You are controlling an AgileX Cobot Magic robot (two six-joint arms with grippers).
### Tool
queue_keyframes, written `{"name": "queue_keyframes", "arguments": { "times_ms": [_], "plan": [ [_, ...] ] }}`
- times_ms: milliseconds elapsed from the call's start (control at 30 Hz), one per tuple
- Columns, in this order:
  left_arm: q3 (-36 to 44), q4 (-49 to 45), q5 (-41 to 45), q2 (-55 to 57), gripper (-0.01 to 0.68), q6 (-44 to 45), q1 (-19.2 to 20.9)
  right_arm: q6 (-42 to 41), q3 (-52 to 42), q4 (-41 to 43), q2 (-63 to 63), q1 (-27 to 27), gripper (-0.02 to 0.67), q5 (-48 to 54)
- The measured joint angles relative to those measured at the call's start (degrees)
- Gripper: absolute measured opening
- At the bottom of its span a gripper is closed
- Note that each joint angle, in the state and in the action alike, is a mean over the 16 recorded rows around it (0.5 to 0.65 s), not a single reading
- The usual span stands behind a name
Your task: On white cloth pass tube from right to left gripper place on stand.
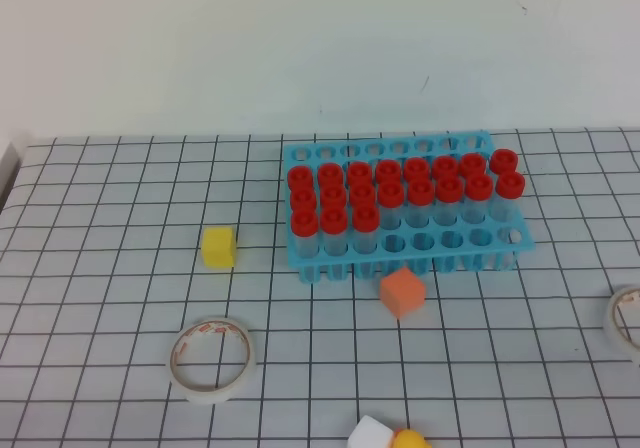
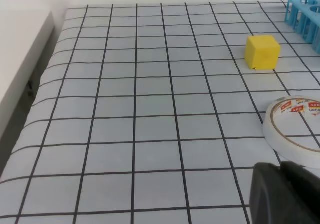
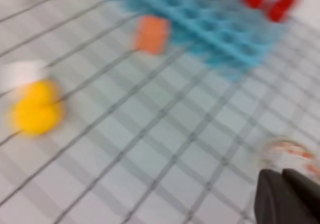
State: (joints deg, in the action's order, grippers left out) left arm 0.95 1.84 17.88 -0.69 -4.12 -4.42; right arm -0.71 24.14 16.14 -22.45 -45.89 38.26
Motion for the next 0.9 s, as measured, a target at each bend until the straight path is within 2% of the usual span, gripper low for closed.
{"name": "queue_keyframes", "arguments": {
  "times_ms": [333,500,667,900],
  "plan": [
    [0.00,-0.04,0.03,0.00,0.000,0.00,0.00,0.12,-14.50,0.10,8.36,30.37,-0.001,-19.07],
    [0.00,-0.04,0.03,0.00,0.000,0.00,0.00,0.34,-21.10,0.12,15.39,42.78,-0.001,-24.31],
    [0.00,-0.04,0.03,0.00,0.000,0.00,0.00,0.33,-24.65,-0.06,20.95,50.63,-0.001,-24.42],
    [0.00,-0.08,0.03,0.00,0.000,-0.03,0.00,-0.65,-25.54,-2.57,23.14,54.32,-0.001,-21.60]
  ]
}}
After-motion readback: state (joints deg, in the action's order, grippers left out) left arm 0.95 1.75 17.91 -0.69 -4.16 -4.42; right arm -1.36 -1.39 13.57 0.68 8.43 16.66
